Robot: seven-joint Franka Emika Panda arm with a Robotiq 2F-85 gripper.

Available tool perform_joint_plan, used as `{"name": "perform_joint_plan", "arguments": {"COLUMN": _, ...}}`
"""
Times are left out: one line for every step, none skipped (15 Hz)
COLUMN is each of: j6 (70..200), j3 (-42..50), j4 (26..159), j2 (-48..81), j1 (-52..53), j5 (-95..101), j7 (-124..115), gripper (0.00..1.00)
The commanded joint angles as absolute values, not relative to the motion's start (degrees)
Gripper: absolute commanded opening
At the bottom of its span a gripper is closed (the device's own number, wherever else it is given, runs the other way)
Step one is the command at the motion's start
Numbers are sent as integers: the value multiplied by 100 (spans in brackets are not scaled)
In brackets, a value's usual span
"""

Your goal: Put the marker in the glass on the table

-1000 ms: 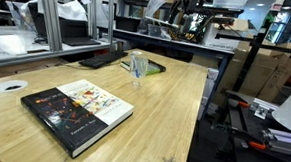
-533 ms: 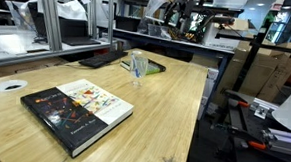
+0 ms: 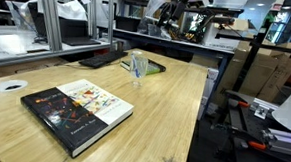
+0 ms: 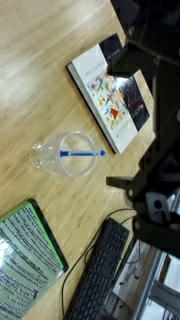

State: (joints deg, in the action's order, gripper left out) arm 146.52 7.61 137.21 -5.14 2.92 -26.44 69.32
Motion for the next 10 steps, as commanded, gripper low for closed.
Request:
{"name": "perform_joint_plan", "arguments": {"j6": 15745, "j3": 563, "j4": 13867, "j2": -200, "j1": 335, "j5": -3576, "j7": 7101, "gripper": 100}}
{"name": "perform_joint_plan", "arguments": {"j6": 15949, "j3": 605, "j4": 13875, "j2": -72, "j1": 440, "j5": -3793, "j7": 7198, "gripper": 100}}
{"name": "perform_joint_plan", "arguments": {"j6": 16101, "j3": 543, "j4": 13829, "j2": 92, "j1": 476, "j5": -4006, "j7": 7270, "gripper": 100}}
{"name": "perform_joint_plan", "arguments": {"j6": 16219, "j3": 509, "j4": 13772, "j2": 247, "j1": 527, "j5": -4125, "j7": 7312, "gripper": 100}}
{"name": "perform_joint_plan", "arguments": {"j6": 16309, "j3": 452, "j4": 13698, "j2": 406, "j1": 589, "j5": -4220, "j7": 7339, "gripper": 100}}
{"name": "perform_joint_plan", "arguments": {"j6": 16380, "j3": 405, "j4": 13645, "j2": 524, "j1": 623, "j5": -4299, "j7": 7382, "gripper": 100}}
{"name": "perform_joint_plan", "arguments": {"j6": 16444, "j3": 350, "j4": 13579, "j2": 648, "j1": 665, "j5": -4306, "j7": 7349, "gripper": 100}}
{"name": "perform_joint_plan", "arguments": {"j6": 16486, "j3": 306, "j4": 13517, "j2": 749, "j1": 693, "j5": -4318, "j7": 7353, "gripper": 100}}
{"name": "perform_joint_plan", "arguments": {"j6": 16506, "j3": 264, "j4": 13434, "j2": 856, "j1": 713, "j5": -4309, "j7": 7344, "gripper": 100}}
{"name": "perform_joint_plan", "arguments": {"j6": 16523, "j3": 233, "j4": 13357, "j2": 951, "j1": 717, "j5": -4304, "j7": 7342, "gripper": 83}}
